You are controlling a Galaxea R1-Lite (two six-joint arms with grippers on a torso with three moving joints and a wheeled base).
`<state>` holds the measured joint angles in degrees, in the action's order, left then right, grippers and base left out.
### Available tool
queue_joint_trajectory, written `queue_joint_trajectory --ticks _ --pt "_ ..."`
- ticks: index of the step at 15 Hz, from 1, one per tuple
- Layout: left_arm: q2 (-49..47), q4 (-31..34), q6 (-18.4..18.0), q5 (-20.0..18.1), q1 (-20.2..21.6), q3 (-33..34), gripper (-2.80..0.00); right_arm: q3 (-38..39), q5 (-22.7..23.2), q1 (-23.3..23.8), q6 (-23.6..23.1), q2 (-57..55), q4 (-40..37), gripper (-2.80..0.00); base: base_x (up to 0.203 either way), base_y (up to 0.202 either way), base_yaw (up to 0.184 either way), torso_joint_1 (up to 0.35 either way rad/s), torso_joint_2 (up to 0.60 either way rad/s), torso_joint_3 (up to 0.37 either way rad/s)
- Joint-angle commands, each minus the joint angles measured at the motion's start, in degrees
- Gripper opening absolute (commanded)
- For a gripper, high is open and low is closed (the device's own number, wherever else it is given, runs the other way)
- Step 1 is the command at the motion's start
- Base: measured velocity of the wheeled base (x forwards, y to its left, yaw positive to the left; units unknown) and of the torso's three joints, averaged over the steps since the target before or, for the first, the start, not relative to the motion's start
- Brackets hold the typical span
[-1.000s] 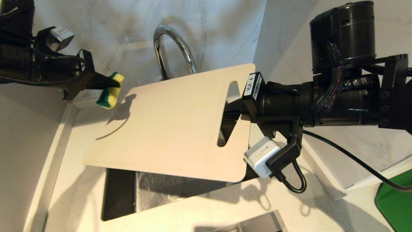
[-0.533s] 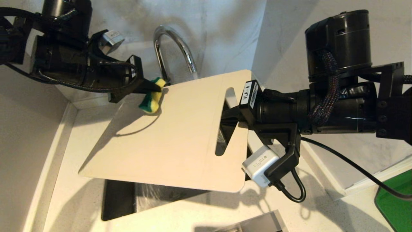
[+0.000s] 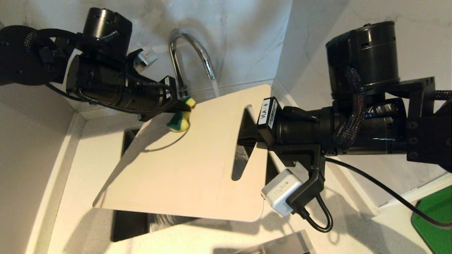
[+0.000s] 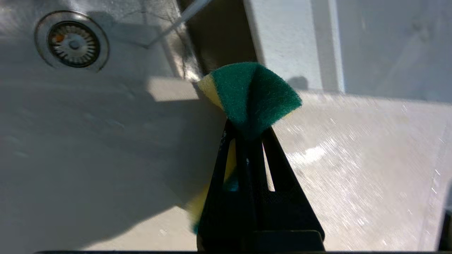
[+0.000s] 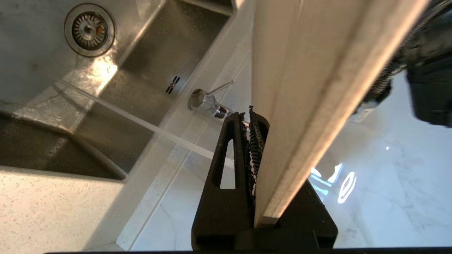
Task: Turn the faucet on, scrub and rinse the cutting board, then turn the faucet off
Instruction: Scrub the cutting board underwater
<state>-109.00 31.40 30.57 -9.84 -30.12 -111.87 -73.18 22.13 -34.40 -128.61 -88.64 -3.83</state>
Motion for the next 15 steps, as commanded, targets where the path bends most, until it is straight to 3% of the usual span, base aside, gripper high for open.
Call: queue_joint_trajectory --ticks 1,10,15 --pt "-1.0 0.2 0.3 -0.2 1.7 0.1 -2.80 0.1 0.3 0.0 -0.8 0.4 0.1 -2.80 0.000 0.000 0.000 0.000 0.00 0.000" --pt "2.7 0.2 -0.2 -0.7 12.1 10.8 -2.80 -0.5 0.3 0.1 -0.6 0.7 0.2 -2.80 0.000 0.000 0.000 0.000 0.00 0.000" --pt "3.9 -1.1 -2.2 -6.3 21.4 16.6 -2.80 -0.3 0.4 0.2 0.1 1.2 0.2 -2.80 0.000 0.000 0.000 0.000 0.00 0.000"
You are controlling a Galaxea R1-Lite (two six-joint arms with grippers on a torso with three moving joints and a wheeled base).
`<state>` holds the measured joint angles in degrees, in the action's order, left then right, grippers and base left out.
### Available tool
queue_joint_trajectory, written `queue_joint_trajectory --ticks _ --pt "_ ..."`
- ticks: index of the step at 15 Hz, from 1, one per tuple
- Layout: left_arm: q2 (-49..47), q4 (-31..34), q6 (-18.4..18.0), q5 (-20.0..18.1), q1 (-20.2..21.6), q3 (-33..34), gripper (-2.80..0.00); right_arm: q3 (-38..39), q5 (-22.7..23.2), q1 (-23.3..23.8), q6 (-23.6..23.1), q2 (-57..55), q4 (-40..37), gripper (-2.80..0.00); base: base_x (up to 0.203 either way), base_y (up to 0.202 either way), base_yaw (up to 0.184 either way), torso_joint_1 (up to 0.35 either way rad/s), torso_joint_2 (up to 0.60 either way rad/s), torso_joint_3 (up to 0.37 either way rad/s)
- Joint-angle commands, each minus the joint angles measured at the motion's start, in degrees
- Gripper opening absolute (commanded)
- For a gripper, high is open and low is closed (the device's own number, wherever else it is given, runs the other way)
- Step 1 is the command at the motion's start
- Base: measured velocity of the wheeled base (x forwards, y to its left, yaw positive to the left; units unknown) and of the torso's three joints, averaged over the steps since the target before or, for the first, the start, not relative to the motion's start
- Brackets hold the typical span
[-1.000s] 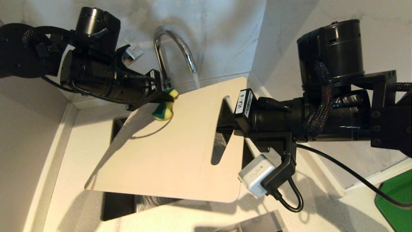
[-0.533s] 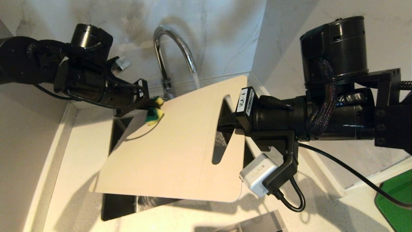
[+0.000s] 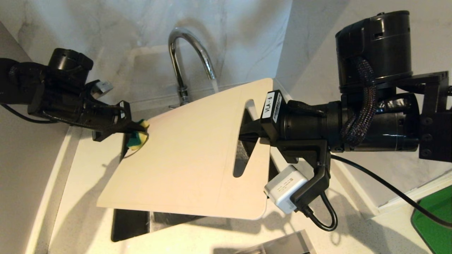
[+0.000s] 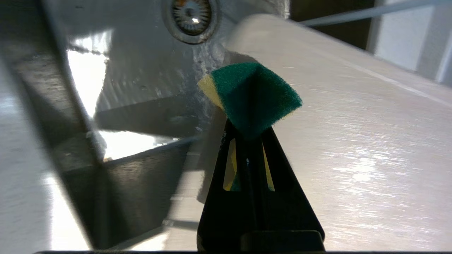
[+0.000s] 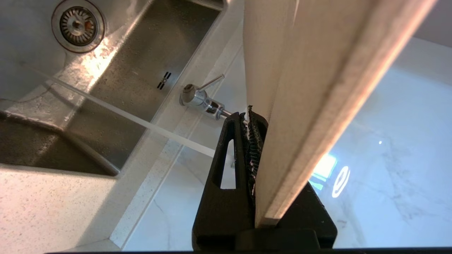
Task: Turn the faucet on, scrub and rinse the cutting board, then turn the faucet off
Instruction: Scrub the cutting board underwater
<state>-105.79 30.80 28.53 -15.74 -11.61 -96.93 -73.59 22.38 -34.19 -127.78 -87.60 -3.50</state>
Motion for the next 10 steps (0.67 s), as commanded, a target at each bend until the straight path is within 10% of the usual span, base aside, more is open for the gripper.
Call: queue_joint_trajectory --ticks 1,10 --pt "0.7 -1.7 -0.3 -0.5 4.2 2.6 -2.80 0.1 0.1 0.0 -0.7 0.2 0.0 -2.80 0.000 0.000 0.000 0.000 0.00 0.000" --pt "4.7 -6.3 -2.7 -0.8 8.8 9.0 -2.80 2.3 0.3 0.2 1.4 1.6 4.5 -2.80 0.000 0.000 0.000 0.000 0.00 0.000"
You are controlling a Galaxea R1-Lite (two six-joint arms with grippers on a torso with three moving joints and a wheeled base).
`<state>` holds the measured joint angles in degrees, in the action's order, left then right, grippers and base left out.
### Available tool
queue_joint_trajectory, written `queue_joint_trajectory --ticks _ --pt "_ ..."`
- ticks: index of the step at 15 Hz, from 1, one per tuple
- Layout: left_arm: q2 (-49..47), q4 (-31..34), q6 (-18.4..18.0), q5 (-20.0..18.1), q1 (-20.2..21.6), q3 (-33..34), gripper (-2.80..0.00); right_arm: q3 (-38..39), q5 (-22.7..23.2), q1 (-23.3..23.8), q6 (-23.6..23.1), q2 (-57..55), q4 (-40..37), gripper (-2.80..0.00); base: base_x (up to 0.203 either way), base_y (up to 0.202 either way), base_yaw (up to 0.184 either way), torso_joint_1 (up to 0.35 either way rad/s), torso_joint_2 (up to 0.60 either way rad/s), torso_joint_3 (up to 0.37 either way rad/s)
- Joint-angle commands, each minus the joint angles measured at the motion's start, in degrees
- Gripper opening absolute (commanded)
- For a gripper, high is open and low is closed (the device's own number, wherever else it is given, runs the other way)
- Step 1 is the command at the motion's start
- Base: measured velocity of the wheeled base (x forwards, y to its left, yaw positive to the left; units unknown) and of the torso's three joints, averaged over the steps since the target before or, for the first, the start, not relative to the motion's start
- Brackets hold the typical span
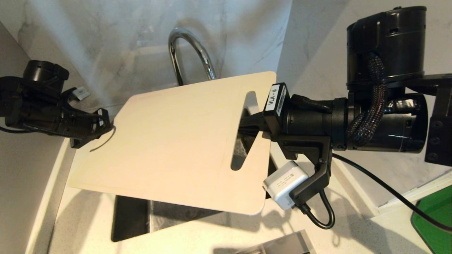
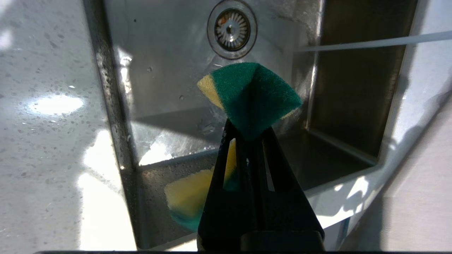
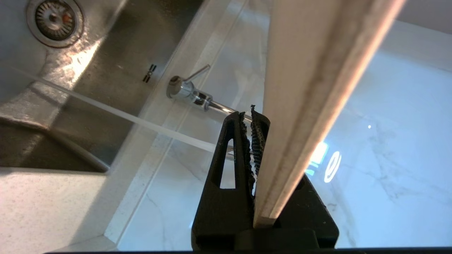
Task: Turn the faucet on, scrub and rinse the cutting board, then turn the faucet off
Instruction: Scrub the cutting board underwater, then put down the cutting board
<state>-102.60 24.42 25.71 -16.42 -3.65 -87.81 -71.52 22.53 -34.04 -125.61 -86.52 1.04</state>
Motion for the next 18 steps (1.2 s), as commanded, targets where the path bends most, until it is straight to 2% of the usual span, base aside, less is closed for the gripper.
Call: queue_joint_trajectory --ticks 1,6,8,11,14,18 --pt "2.1 0.1 0.0 0.0 1.6 -0.3 -2.80 0.4 0.1 0.1 -0.8 1.0 -0.1 -2.80 0.000 0.000 0.000 0.000 0.00 0.000" --pt "2.7 0.7 -1.6 -0.3 7.5 -3.8 -2.80 3.2 0.2 0.2 -0.7 2.7 -0.1 -2.80 0.000 0.000 0.000 0.000 0.00 0.000" --pt "2.9 1.1 -4.7 -0.1 9.0 -4.9 -2.80 4.3 0.2 0.2 -0.7 3.4 -0.1 -2.80 0.000 0.000 0.000 0.000 0.00 0.000" --pt "2.9 5.4 -10.9 0.8 10.9 -5.4 -2.80 5.4 0.3 0.8 -0.1 4.3 -0.1 -2.80 0.000 0.000 0.000 0.000 0.00 0.000" --pt "2.9 7.3 -14.5 3.8 11.6 -1.9 -2.80 6.7 0.6 2.4 -0.1 5.0 -0.1 -2.80 0.000 0.000 0.000 0.000 0.00 0.000" --pt "2.9 6.8 -16.1 4.8 12.0 6.3 -2.80 8.3 1.7 2.7 0.0 5.9 1.3 -2.80 0.000 0.000 0.000 0.000 0.00 0.000"
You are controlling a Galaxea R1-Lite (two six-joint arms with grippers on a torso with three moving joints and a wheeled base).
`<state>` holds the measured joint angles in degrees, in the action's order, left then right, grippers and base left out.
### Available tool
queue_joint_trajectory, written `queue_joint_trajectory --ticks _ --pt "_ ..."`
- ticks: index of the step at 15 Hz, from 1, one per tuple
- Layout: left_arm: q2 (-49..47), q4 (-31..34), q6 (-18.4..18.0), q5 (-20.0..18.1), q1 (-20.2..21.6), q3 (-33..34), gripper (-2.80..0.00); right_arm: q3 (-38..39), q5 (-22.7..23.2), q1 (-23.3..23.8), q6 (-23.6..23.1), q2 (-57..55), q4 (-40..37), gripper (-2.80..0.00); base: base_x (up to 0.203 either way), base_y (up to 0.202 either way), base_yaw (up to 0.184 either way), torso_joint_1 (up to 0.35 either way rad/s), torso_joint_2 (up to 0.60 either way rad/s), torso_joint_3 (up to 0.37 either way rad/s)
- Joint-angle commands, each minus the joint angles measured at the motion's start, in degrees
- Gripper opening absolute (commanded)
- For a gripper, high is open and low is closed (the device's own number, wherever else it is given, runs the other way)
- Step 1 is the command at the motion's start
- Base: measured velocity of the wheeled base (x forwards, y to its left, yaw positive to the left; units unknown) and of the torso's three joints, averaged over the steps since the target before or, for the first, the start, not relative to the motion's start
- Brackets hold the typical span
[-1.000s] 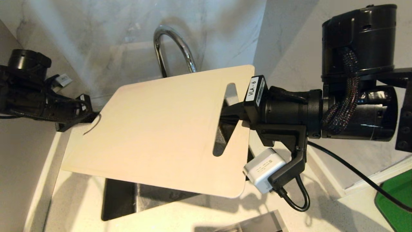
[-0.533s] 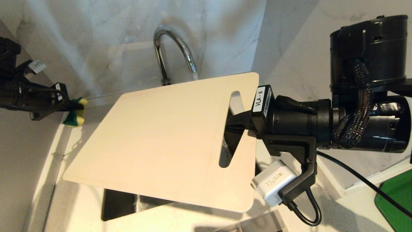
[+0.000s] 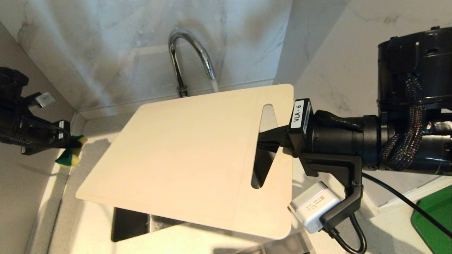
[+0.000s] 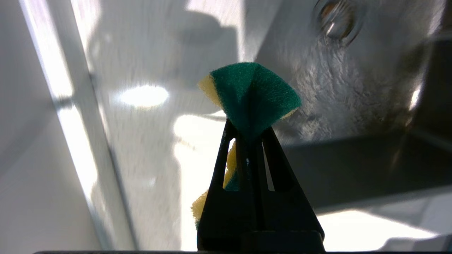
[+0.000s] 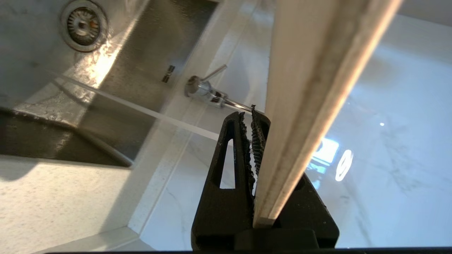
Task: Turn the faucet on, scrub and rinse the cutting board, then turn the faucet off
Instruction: Put down the cutting board
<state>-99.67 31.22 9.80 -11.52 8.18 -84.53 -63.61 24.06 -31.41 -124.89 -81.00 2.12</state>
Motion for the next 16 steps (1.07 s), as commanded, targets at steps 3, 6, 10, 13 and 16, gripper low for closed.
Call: queue_joint_trajectory --ticks 3,6,10,13,16 --pt "0.1 -6.2 -1.6 0.0 0.3 10.7 -2.80 1.4 0.4 0.1 -0.5 0.5 0.4 -2.80 0.000 0.000 0.000 0.000 0.00 0.000" --pt "0.3 -8.8 -1.5 -0.3 0.3 12.3 -2.80 1.8 -0.6 1.4 0.5 3.0 0.4 -2.80 0.000 0.000 0.000 0.000 0.00 0.000" --pt "0.5 -8.9 -1.5 -0.8 0.3 12.6 -2.80 4.3 -5.6 2.1 0.8 8.2 0.2 -2.80 0.000 0.000 0.000 0.000 0.00 0.000" --pt "0.6 -8.9 -1.4 -0.9 0.3 12.6 -2.80 7.7 -7.1 2.1 1.1 12.2 0.0 -2.80 0.000 0.000 0.000 0.000 0.00 0.000" --pt "0.5 -8.9 -1.2 -1.5 0.4 12.6 -2.80 12.2 -9.5 2.1 4.2 15.4 0.5 -2.80 0.000 0.000 0.000 0.000 0.00 0.000"
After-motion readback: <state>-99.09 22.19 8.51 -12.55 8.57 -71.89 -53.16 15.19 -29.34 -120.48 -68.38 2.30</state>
